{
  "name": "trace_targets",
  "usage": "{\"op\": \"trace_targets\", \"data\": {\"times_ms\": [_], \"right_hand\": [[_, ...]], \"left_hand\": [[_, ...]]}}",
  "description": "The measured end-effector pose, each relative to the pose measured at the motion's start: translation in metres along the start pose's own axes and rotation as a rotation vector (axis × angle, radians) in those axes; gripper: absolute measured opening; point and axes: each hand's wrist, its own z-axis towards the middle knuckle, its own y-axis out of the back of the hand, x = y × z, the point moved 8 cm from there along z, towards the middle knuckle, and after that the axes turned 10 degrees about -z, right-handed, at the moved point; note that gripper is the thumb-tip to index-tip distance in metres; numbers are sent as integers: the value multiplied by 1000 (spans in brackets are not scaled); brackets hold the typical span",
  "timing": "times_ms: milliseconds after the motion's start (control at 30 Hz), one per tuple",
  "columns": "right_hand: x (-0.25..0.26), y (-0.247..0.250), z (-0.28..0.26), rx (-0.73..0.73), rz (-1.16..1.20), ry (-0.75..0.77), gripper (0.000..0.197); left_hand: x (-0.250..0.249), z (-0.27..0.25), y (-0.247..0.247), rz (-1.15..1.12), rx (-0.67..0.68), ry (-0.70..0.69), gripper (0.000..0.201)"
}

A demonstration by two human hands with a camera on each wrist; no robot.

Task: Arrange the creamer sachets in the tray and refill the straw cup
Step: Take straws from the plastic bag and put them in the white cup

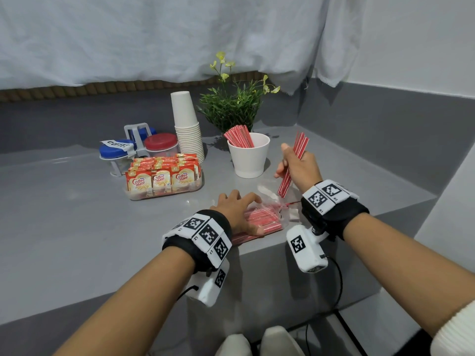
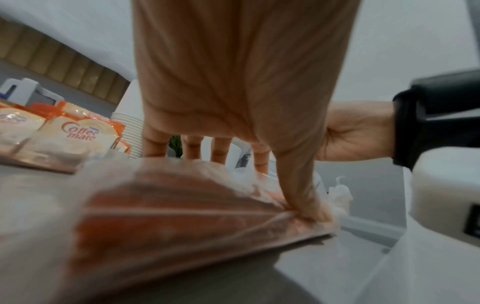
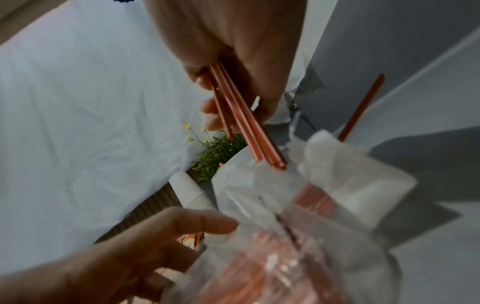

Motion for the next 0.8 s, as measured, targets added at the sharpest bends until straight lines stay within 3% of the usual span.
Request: {"op": "trace_targets", "data": {"times_ms": [200,333,467,800], "right_hand": [[-10,-8,-5,40,1,-9,33],[-35,-18,-13,93,-78,-65,36],[-23,-17,-6,74,-35,-61,41],[65,-16,58,-4,56,104,58]], "left_hand": [[-4,1,-4,9,67,37,82],[-2,1,-3,3,77,50,82],[-7,3,5,-22,102,37,81],[-20,38,137,-142,-242,-49,60]]}}
